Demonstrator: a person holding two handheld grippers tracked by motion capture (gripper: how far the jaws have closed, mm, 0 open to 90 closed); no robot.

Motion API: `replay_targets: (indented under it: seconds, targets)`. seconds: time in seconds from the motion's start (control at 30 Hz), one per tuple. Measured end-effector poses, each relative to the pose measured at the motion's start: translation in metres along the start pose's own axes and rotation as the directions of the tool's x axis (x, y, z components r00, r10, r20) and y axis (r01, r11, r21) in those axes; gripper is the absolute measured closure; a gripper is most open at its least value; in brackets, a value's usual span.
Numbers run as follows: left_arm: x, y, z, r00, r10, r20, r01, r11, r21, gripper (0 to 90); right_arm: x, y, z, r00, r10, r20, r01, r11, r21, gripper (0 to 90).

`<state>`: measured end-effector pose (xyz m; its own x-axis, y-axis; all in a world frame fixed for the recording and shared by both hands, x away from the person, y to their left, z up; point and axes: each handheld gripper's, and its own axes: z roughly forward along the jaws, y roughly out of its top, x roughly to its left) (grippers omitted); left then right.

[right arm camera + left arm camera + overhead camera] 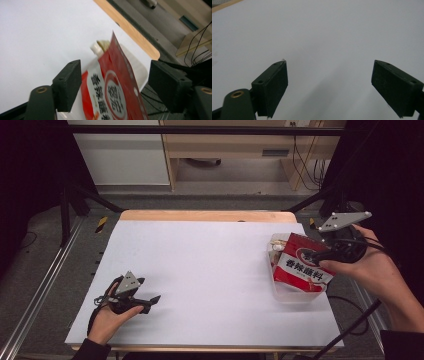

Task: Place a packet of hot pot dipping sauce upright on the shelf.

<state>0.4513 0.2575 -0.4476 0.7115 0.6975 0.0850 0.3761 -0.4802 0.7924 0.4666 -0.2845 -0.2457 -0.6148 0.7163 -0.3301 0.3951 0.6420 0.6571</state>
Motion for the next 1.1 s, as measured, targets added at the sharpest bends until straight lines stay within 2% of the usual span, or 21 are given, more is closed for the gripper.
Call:
replay_targets:
  seconds: [0.07, 0.1, 0.13, 0.2, 0.23, 0.27, 0.3, 0.33, 0.37, 0.47, 0.7, 0.83, 0.87, 0.9, 1.0, 1.03, 1.1]
  targets:
    - [0.000, 0.000, 0.000, 1.0000, -0.001, 0.000, 0.001, 1.0000, 0.000, 13.8, 0.004, 0.005, 0.000, 1.0000, -0.002, 0.002, 0.002, 1.000, -0.009, 25.9]
    - [0.000, 0.000, 0.000, 1.0000, 0.000, 0.000, 0.000, 1.0000, 0.000, 13.7, 0.013, 0.013, 0.002, 0.9998, -0.018, -0.007, 0.018, 0.999, -0.027, 24.3]
    - [0.000, 0.000, 0.000, 1.0000, 0.000, 0.000, 0.000, 1.0000, 0.000, 13.7, 0.013, 0.013, 0.002, 0.9998, -0.018, -0.007, 0.018, 0.999, -0.027, 24.3]
    - [0.000, 0.000, 0.000, 1.0000, 0.000, 0.001, 0.000, 1.0000, 0.000, 13.6, 0.024, 0.020, 0.005, 0.9992, -0.034, -0.019, 0.033, 0.999, -0.040, 22.7]
    - [0.000, 0.000, 0.000, 1.0000, 0.001, 0.001, -0.001, 1.0000, 0.001, 13.6, 0.037, 0.027, 0.010, 0.9983, -0.046, -0.035, 0.044, 0.998, -0.052, 22.0]
    - [0.000, 0.000, 0.000, 1.0000, 0.001, 0.001, -0.001, 1.0000, 0.001, 13.6, 0.037, 0.027, 0.010, 0.9983, -0.046, -0.035, 0.044, 0.998, -0.052, 22.0]
    - [0.000, 0.000, 0.000, 1.0000, 0.002, 0.001, -0.002, 1.0000, 0.001, 13.6, 0.051, 0.033, 0.017, 0.9966, -0.060, -0.057, 0.056, 0.996, -0.067, 21.4]
    - [0.000, 0.000, 0.000, 1.0000, 0.002, 0.001, -0.002, 1.0000, 0.001, 13.5, 0.051, 0.033, 0.017, 0.9966, -0.060, -0.057, 0.056, 0.996, -0.067, 21.4]
    - [0.000, 0.000, 0.000, 1.0000, 0.002, -0.001, -0.002, 1.0000, 0.001, 13.5, 0.066, 0.036, 0.026, 0.9943, -0.075, -0.076, 0.069, 0.994, -0.081, 20.5]
    - [0.001, 0.000, -0.001, 1.0000, 0.000, -0.001, 0.000, 1.0000, 0.001, 13.3, 0.087, 0.039, 0.040, 0.9915, -0.069, -0.111, 0.058, 0.994, -0.096, 19.8]
    - [0.001, -0.001, 0.000, 1.0000, -0.001, -0.002, 0.001, 1.0000, 0.003, 12.7, 0.132, 0.036, 0.074, 0.9777, -0.073, -0.197, 0.049, 0.991, -0.125, 18.1]
    - [0.001, -0.001, 0.000, 1.0000, -0.001, -0.003, 0.001, 1.0000, 0.003, 12.3, 0.146, 0.032, 0.094, 0.9725, -0.045, -0.229, 0.019, 0.993, -0.116, 17.6]
    - [0.001, -0.001, 0.000, 1.0000, -0.002, -0.003, 0.002, 1.0000, 0.003, 12.3, 0.146, 0.032, 0.094, 0.9725, -0.045, -0.229, 0.019, 0.993, -0.116, 17.6]
    - [0.001, -0.001, 0.000, 1.0000, -0.002, -0.003, 0.002, 1.0000, 0.004, 12.2, 0.151, 0.029, 0.104, 0.9696, -0.037, -0.242, 0.010, 0.994, -0.112, 17.5]
    - [0.002, -0.001, 0.000, 1.0000, -0.003, -0.003, 0.003, 1.0000, 0.005, 11.9, 0.153, 0.027, 0.113, 0.9688, -0.022, -0.247, -0.004, 0.995, -0.104, 17.0]
    - [0.002, -0.001, 0.000, 1.0000, -0.004, -0.005, 0.004, 1.0000, 0.005, 11.7, 0.154, 0.026, 0.120, 0.9678, 0.001, -0.252, -0.029, 0.994, -0.109, 16.3]
    - [0.002, -0.001, 0.000, 1.0000, -0.006, -0.006, 0.006, 1.0000, 0.005, 11.6, 0.154, 0.025, 0.124, 0.9669, 0.015, -0.255, -0.045, 0.993, -0.111, 15.6]
